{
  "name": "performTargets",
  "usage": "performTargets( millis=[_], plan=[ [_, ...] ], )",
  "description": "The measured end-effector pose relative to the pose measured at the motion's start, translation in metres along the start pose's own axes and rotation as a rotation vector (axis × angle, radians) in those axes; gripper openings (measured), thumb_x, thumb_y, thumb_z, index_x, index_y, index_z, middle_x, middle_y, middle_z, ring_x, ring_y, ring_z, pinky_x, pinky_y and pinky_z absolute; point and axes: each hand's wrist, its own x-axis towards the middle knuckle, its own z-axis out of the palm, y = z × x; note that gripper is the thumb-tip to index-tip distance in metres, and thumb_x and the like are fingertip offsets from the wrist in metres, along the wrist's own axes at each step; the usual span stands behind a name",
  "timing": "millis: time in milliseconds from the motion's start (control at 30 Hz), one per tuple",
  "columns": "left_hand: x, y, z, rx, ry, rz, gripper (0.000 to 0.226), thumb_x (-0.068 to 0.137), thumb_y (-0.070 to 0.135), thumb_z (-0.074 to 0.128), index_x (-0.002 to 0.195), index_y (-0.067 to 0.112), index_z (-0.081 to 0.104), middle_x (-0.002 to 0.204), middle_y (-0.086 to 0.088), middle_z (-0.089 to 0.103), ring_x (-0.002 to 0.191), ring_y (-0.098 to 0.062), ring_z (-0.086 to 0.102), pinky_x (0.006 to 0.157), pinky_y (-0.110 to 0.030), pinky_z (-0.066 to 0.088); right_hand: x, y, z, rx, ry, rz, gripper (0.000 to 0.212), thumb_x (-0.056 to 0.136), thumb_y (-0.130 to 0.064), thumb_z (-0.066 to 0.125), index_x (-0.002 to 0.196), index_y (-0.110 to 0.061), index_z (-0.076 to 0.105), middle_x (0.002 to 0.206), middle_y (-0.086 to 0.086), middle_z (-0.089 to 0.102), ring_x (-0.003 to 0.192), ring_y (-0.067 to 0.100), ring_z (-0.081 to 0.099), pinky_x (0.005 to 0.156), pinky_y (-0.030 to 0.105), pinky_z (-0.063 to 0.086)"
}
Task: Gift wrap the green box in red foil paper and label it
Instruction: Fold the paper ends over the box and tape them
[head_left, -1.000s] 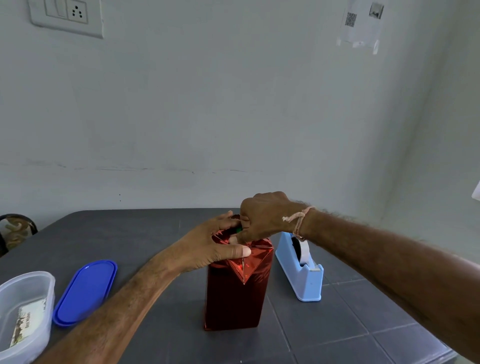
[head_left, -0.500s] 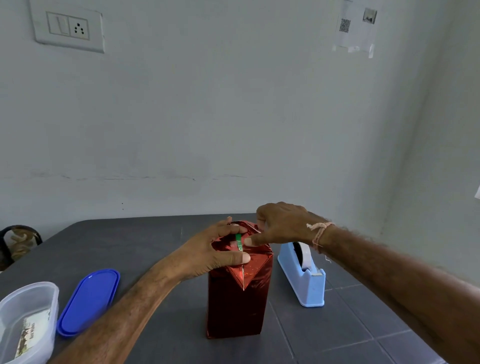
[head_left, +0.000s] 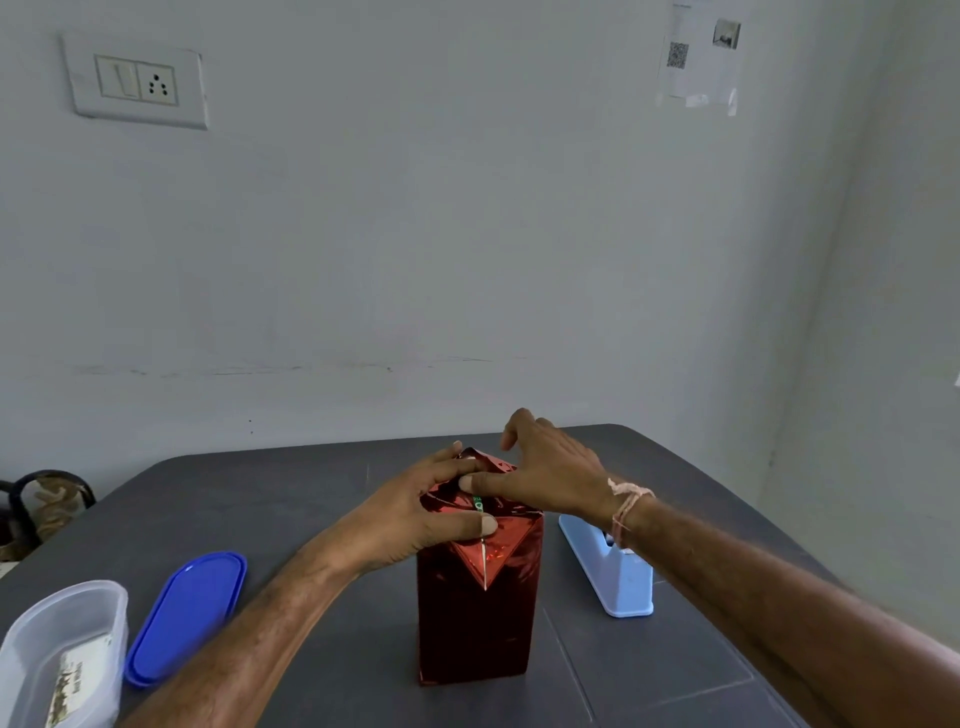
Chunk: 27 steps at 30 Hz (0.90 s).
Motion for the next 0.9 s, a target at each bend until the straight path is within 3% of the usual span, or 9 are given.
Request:
performTargets(
  millis=[167, 300, 400, 500, 567, 633, 767, 900],
  plan=[
    [-0.001, 0.0, 0.0, -0.038, -0.008, 0.014, 0.077, 0.074, 0.054, 0.082, 0.143, 0.052, 0.048, 0.165, 0.026, 0.014, 0.152, -0.006, 0.018, 0.121, -0.036, 0.023, -0.021, 0.014, 0.0, 0.423, 0.15, -0.066, 0.043, 0.084, -0.05, 0.077, 0.114, -0.028, 0.057, 0.111, -0.007, 0.059, 0.093, 0.01, 0.06, 0.082, 0.032, 0.056],
    [0.0, 0.0, 0.001, -0.079, -0.006, 0.045, 0.067, 0.074, 0.066, 0.077, 0.134, 0.067, 0.047, 0.168, 0.022, 0.007, 0.155, -0.008, 0.007, 0.126, -0.053, 0.016, -0.044, 0.033, 0.013, 0.486, 0.238, -0.18, 0.021, 0.089, -0.041, 0.075, 0.108, -0.035, 0.068, 0.11, -0.015, 0.063, 0.096, 0.007, 0.064, 0.083, 0.035, 0.058],
    [-0.003, 0.001, 0.003, -0.098, 0.042, 0.044, 0.074, 0.064, 0.091, 0.059, 0.133, 0.07, 0.046, 0.169, 0.018, 0.004, 0.155, -0.013, 0.009, 0.124, -0.056, 0.018, -0.058, 0.042, 0.018, 0.505, 0.204, -0.243, 0.024, 0.096, -0.044, 0.066, 0.117, -0.033, 0.071, 0.117, -0.016, 0.064, 0.109, 0.005, 0.063, 0.083, 0.032, 0.057],
    [-0.014, -0.002, 0.005, -0.093, 0.191, 0.078, 0.089, 0.056, 0.103, 0.041, 0.133, 0.061, 0.051, 0.167, 0.017, 0.018, 0.147, -0.012, 0.034, 0.12, -0.047, 0.032, -0.067, 0.05, 0.015, 0.451, 0.189, -0.316, 0.042, 0.094, -0.061, 0.057, 0.126, -0.035, 0.067, 0.129, -0.022, 0.062, 0.122, 0.003, 0.058, 0.089, 0.025, 0.055],
    [-0.028, -0.009, 0.006, -0.069, 0.32, 0.146, 0.087, 0.063, 0.101, 0.04, 0.129, 0.048, 0.058, 0.153, 0.027, 0.042, 0.129, 0.003, 0.053, 0.111, -0.032, 0.047, -0.07, 0.054, 0.014, 0.397, 0.201, -0.352, 0.052, 0.089, -0.067, 0.06, 0.13, -0.036, 0.065, 0.132, -0.024, 0.06, 0.126, 0.003, 0.056, 0.093, 0.022, 0.052],
    [-0.041, -0.019, 0.006, -0.03, 0.411, 0.22, 0.076, 0.072, 0.092, 0.049, 0.122, 0.038, 0.061, 0.136, 0.029, 0.058, 0.123, 0.004, 0.059, 0.102, -0.03, 0.053, -0.072, 0.056, 0.016, 0.344, 0.231, -0.365, 0.056, 0.084, -0.068, 0.066, 0.131, -0.036, 0.065, 0.132, -0.023, 0.06, 0.125, 0.002, 0.056, 0.095, 0.021, 0.051],
    [-0.052, -0.031, 0.01, 0.213, 0.479, 0.259, 0.049, 0.075, 0.067, 0.075, 0.113, 0.04, 0.062, 0.13, 0.035, 0.058, 0.122, 0.01, 0.054, 0.097, -0.022, 0.047, -0.073, 0.049, 0.027, 0.293, 0.309, -0.377, 0.04, 0.086, -0.046, 0.077, 0.123, -0.033, 0.067, 0.123, -0.023, 0.063, 0.115, -0.001, 0.059, 0.094, 0.023, 0.051],
    [-0.05, -0.024, 0.017, 0.34, 0.538, 0.328, 0.032, 0.079, 0.05, 0.077, 0.108, 0.042, 0.068, 0.125, 0.031, 0.062, 0.121, 0.005, 0.056, 0.1, -0.026, 0.048, -0.074, 0.038, 0.03, 0.243, 0.422, -0.393, 0.021, 0.088, -0.037, 0.078, 0.106, -0.032, 0.07, 0.105, -0.022, 0.066, 0.099, 0.0, 0.065, 0.084, 0.024, 0.053]
  ],
)
